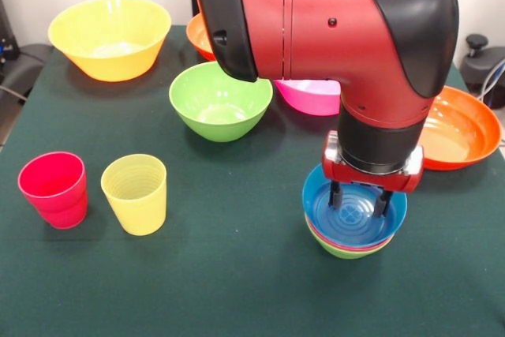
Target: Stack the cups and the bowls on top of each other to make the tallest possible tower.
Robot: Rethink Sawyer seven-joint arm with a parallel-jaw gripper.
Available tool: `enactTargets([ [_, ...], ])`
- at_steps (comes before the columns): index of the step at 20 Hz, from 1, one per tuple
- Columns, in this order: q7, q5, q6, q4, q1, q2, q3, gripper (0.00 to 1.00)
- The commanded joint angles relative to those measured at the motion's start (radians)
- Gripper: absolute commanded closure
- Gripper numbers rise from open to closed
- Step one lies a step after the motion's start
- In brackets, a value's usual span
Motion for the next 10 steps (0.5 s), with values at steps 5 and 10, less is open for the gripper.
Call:
enactTargets([
  [5,-0.185,-0.078,-0.077,0.064,-0.022,0.064,0.093,0.00],
  [10,-0.186,-0.081,-0.093,0.072,-0.025,0.064,0.096,0.00],
])
